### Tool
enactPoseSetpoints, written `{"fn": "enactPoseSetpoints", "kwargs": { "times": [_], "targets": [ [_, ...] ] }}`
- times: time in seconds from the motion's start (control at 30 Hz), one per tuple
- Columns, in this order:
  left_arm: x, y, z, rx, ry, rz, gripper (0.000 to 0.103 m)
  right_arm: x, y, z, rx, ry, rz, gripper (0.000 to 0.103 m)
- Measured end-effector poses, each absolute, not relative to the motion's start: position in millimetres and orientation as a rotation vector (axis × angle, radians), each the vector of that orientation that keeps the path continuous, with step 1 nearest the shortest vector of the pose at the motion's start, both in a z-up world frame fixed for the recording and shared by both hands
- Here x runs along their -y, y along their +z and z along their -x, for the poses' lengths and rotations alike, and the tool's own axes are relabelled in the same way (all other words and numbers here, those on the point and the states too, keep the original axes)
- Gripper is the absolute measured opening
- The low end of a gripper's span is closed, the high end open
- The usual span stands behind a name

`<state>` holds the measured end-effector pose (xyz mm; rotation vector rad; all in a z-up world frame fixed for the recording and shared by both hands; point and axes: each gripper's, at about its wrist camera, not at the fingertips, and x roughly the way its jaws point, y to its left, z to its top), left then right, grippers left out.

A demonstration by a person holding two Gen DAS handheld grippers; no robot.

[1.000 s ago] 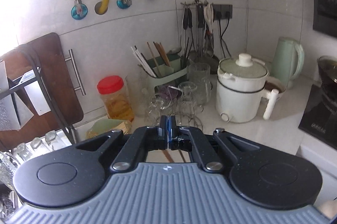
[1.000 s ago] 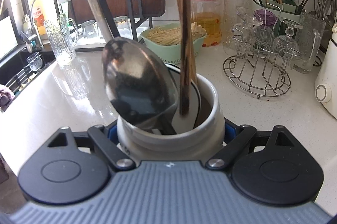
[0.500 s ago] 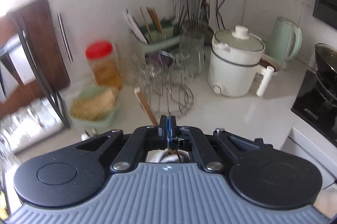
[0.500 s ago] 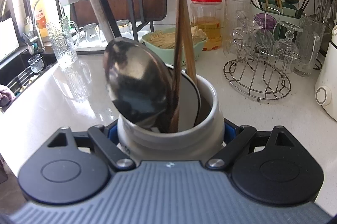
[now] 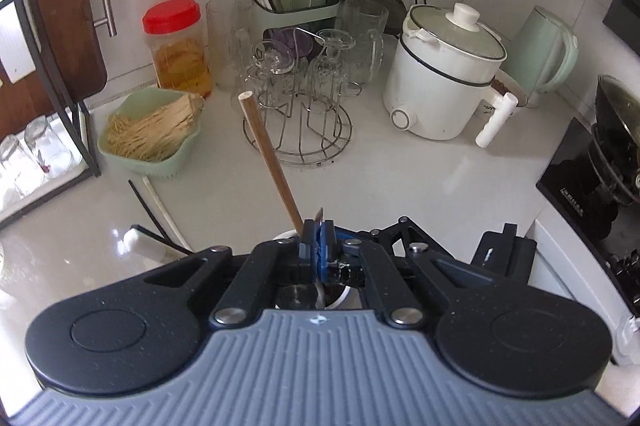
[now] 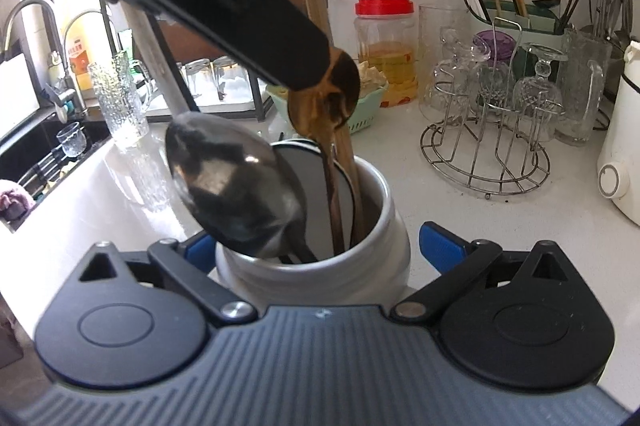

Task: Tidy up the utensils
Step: 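Lower the copper spoon into the mug held by the right tool, then open the left tool to release the copper spoon into the mug, then move the left tool down to the black chopstick on the counter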

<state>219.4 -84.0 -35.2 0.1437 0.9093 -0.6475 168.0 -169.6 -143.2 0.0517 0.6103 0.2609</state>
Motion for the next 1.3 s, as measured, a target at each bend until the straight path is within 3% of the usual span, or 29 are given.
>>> {"fn": "enactPoseSetpoints", "kwargs": {
  "times": [0.13,0.3,0.47,0.7,0.77,0.93,1.3],
  "targets": [
    [79.7,-32.5,-221.1,-0.907,-0.628,-0.134,0.002,169.9,-142.3,-167.3,-0.606,0.275,-0.046,0.102],
    [69.1,-24.1,-222.9,-0.905,-0.6,-0.082,0.034,166.9,-141.7,-167.0,-0.604,0.278,-0.022,0.099],
    [55.8,-4.9,-215.8,-0.859,-0.564,-0.049,0.045,164.9,-142.8,-167.1,-0.612,0.28,-0.005,0.094],
    [21.9,25.4,-207.2,-0.795,-0.498,0.036,0.048,160.8,-143.5,-168.8,-0.614,0.292,0.018,0.091],
    [9.6,31.8,-205.7,-0.782,-0.451,0.059,0.056,160.4,-143.6,-168.8,-0.615,0.291,0.018,0.091],
    [-15.5,42.4,-200.6,-0.748,-0.395,0.094,0.059,159.2,-144.1,-169.5,-0.616,0.291,0.023,0.091],
    [-60.8,21.7,-202.3,-0.759,-0.276,0.151,0.061,157.5,-144.1,-171.9,-0.625,0.284,0.029,0.091]
  ]
}}
